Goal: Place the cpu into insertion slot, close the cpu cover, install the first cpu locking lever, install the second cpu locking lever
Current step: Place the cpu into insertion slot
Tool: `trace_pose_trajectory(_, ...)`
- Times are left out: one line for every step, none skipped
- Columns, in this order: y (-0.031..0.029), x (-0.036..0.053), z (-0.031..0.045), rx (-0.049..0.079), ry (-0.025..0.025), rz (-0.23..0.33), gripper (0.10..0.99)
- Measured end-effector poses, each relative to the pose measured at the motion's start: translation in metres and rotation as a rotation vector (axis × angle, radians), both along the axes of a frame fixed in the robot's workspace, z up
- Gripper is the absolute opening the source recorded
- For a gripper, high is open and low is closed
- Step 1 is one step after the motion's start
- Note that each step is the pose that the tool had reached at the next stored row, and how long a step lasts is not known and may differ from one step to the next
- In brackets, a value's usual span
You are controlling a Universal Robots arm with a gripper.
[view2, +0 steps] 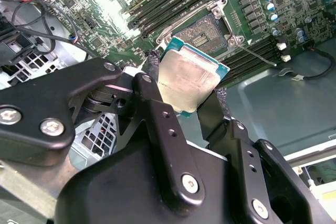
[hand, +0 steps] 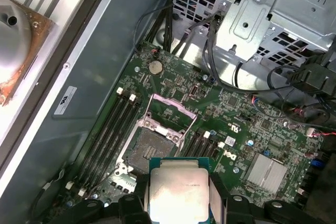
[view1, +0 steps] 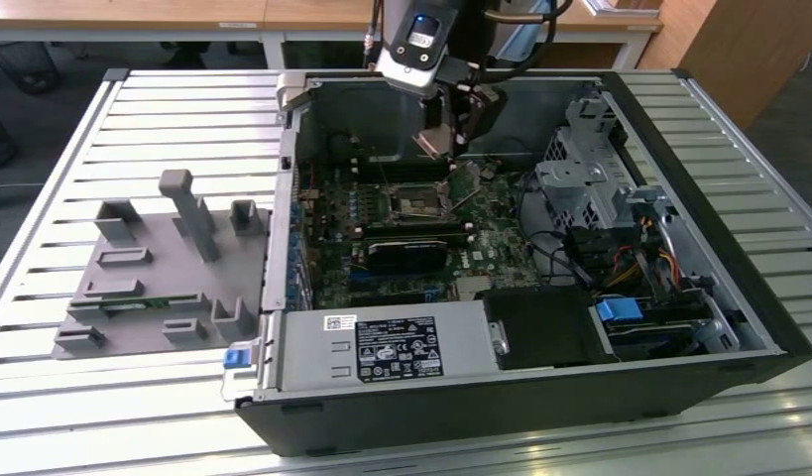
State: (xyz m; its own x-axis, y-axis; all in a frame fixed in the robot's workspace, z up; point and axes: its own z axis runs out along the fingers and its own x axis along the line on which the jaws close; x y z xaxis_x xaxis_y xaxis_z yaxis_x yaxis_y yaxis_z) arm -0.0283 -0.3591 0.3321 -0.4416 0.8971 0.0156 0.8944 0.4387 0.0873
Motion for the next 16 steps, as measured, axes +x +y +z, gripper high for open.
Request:
trace_pose_trajectory(0.0,0.0,-0.0003,0.0,0.0,0.0,0.541)
trace_pose_trajectory(0.0,0.0,-0.0006,0.0,0.0,0.0,0.541)
trace_pose_trajectory(0.0,0.0,-0.0009,0.0,0.0,0.0,0.541)
trace_pose_trajectory(0.0,0.0,-0.0012,0.0,-0.0001,0.0,0.541)
trace_pose_trajectory(0.0,0.0,-0.0016,0.0,0.0,0.0,0.541)
trace_pose_trajectory(0.0,0.0,-0.002,0.0,-0.0001,0.0,0.541)
trace_pose_trajectory(0.0,0.0,-0.0024,0.0,0.0,0.0,0.541)
trace_pose_trajectory(0.0,0.0,-0.0028,0.0,0.0,0.0,0.541)
trace_pose_trajectory(0.0,0.0,-0.0031,0.0,0.0,0.0,0.541)
trace_pose_trajectory(0.0,0.0,-0.0035,0.0,0.0,0.0,0.541)
trace_pose_trajectory(0.0,0.0,-0.004,0.0,0.0,0.0,0.541)
trace_pose_trajectory(0.0,0.0,-0.0045,0.0,0.0,0.0,0.541)
trace_pose_trajectory(0.0,0.0,-0.0052,0.0,0.0,0.0,0.541)
trace_pose_trajectory(0.0,0.0,-0.0058,0.0,-0.0001,0.0,0.541)
trace_pose_trajectory(0.0,0.0,-0.0065,0.0,0.0,0.0,0.541)
trace_pose_trajectory(0.0,0.0,-0.0072,0.0,0.0,0.0,0.541)
